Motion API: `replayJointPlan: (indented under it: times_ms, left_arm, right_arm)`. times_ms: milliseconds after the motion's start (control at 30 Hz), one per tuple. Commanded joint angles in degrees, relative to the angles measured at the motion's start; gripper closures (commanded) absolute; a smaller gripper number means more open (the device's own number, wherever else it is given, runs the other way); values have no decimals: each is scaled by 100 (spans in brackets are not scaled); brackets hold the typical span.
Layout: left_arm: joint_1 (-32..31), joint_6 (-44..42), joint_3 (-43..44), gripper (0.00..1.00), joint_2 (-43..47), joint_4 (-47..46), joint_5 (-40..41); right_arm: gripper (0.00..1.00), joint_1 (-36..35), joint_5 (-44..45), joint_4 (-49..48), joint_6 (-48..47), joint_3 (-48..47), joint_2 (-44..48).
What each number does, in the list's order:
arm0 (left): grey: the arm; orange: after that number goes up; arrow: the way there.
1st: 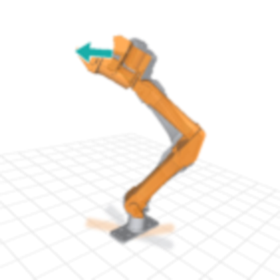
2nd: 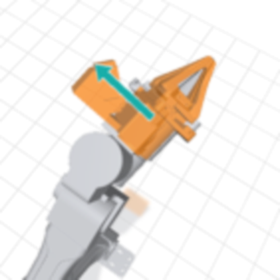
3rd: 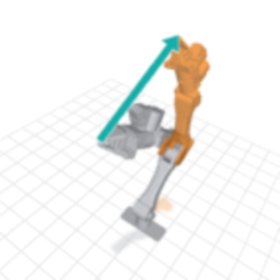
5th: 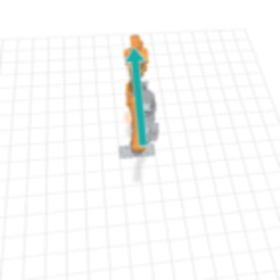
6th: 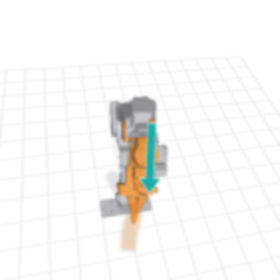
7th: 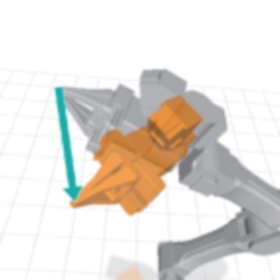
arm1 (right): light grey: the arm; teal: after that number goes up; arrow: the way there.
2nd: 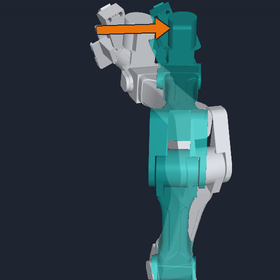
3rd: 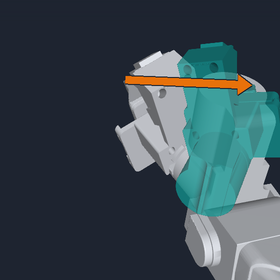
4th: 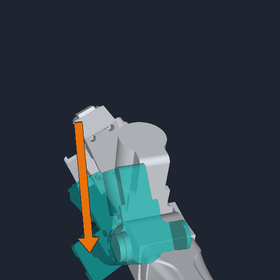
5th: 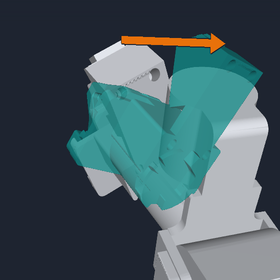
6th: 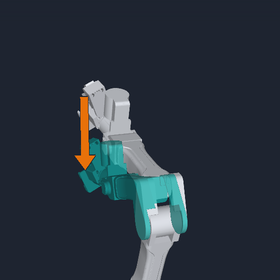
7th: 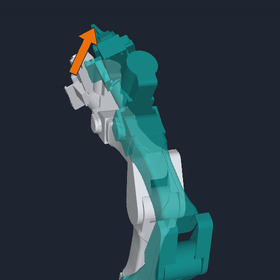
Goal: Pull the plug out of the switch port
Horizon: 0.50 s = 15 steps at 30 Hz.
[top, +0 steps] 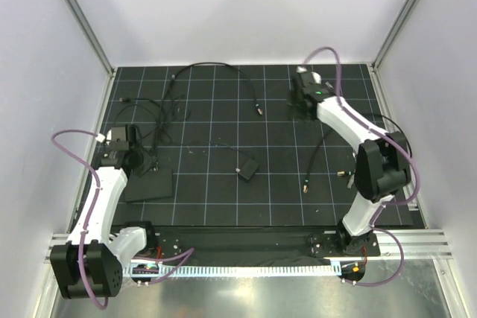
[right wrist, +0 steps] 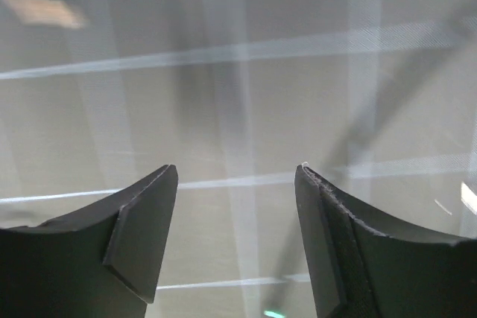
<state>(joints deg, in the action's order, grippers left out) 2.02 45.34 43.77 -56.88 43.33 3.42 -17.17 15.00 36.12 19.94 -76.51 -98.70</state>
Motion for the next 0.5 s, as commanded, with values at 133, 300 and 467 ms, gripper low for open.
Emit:
replayJointPlan:
  times_ms: [133,300,467]
  left_arm:
    - [526,563,246,65,-227,1036,1372]
    - [589,870,106,65,-244,1177,1398]
    - [624,1099,-35,66,-481,1301,1565]
  right_arm:
    - [25,-2032,-1006,-298,19,-2120,-948]
    - [29,-2791,-2768,-752,378,-3483,-2301]
    - [33,-3300,-4364,-1441,940,-4868,-3558]
